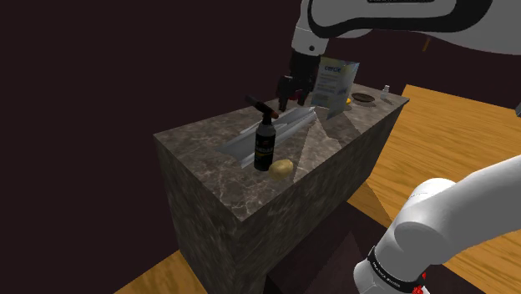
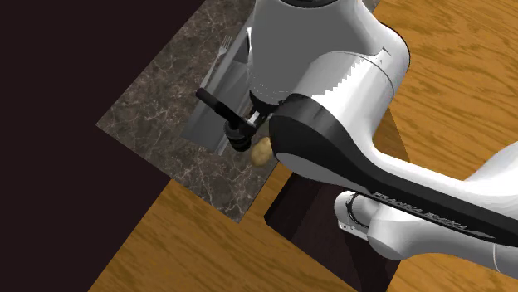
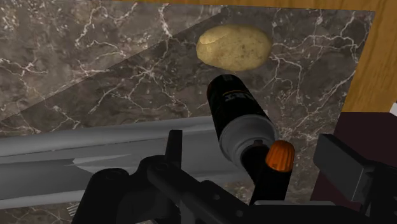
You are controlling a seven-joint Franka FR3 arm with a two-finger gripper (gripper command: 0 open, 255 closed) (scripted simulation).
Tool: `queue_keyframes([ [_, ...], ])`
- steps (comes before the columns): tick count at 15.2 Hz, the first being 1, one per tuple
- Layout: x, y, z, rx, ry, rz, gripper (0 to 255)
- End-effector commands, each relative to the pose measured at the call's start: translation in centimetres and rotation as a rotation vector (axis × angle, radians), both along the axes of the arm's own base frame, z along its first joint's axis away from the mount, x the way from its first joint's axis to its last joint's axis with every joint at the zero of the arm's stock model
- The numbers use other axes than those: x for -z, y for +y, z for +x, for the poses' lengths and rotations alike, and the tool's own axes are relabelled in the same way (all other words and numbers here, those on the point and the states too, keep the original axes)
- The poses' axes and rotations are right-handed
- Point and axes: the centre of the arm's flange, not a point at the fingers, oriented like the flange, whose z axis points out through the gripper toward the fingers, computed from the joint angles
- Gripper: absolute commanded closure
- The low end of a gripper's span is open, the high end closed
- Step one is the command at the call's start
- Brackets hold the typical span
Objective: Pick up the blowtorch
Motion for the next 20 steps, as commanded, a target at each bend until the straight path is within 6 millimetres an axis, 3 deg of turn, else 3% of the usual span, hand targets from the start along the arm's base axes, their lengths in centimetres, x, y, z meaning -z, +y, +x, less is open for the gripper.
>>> queue_keyframes([
  [1,-0.1,1.4,2.5,0.025,0.015,-0.009,0],
  [6,0.0,4.2,9.1,0.083,0.05,-0.033,0],
  [13,3.7,4.2,9.1,0.083,0.05,-0.033,0],
  [16,4.0,4.2,9.1,0.083,0.05,-0.033,0],
  [17,4.1,4.3,9.2,0.083,0.05,-0.033,255],
  [20,4.1,4.3,9.2,0.083,0.05,-0.033,255],
])
